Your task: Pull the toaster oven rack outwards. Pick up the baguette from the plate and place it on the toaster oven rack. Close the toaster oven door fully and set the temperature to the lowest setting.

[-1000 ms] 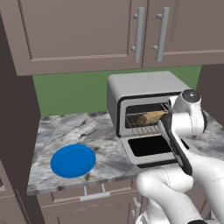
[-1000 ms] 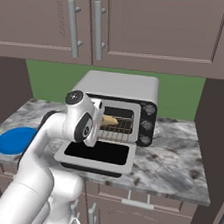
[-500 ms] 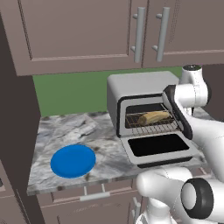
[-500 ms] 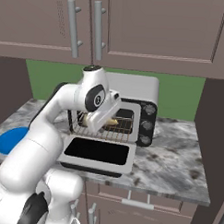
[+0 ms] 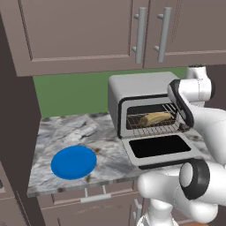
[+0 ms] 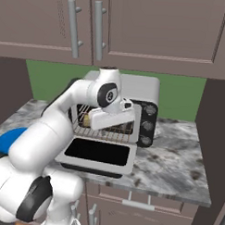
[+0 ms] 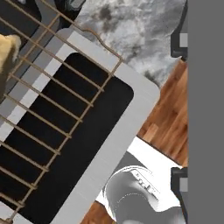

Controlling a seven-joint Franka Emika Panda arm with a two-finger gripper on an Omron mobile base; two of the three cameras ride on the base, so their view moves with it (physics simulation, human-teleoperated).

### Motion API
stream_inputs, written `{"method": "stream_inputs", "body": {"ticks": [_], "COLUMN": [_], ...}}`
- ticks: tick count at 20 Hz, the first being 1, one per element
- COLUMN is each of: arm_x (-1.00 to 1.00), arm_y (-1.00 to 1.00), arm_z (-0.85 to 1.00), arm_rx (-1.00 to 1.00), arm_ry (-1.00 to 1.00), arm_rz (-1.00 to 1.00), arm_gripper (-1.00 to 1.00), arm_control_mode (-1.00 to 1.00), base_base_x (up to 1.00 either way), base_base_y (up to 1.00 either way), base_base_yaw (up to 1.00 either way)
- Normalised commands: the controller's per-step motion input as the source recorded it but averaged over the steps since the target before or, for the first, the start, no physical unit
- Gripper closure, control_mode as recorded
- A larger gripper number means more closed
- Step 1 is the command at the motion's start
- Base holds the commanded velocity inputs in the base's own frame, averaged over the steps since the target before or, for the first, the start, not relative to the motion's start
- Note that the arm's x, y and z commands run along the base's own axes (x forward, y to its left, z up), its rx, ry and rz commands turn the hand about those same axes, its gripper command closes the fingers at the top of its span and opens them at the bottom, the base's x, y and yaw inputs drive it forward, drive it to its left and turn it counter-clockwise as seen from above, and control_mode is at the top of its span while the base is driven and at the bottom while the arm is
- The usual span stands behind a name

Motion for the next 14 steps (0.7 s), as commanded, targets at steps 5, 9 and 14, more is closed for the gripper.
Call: {"method": "stream_inputs", "body": {"ticks": [5, 9, 14], "arm_x": [-0.09, 0.08, 0.08], "arm_y": [0.13, -0.03, 0.01], "arm_z": [-0.42, -0.24, -0.35], "arm_rx": [0.05, -0.01, -0.02], "arm_ry": [-0.01, 0.00, -0.07], "arm_rz": [-0.57, -0.12, -0.03], "arm_gripper": [-1.00, -1.00, -1.00], "arm_control_mode": [-1.00, -1.00, -1.00], "base_base_x": [0.00, 0.00, 0.00], "base_base_y": [0.00, 0.00, 0.00], "base_base_yaw": [0.00, 0.00, 0.00]}}
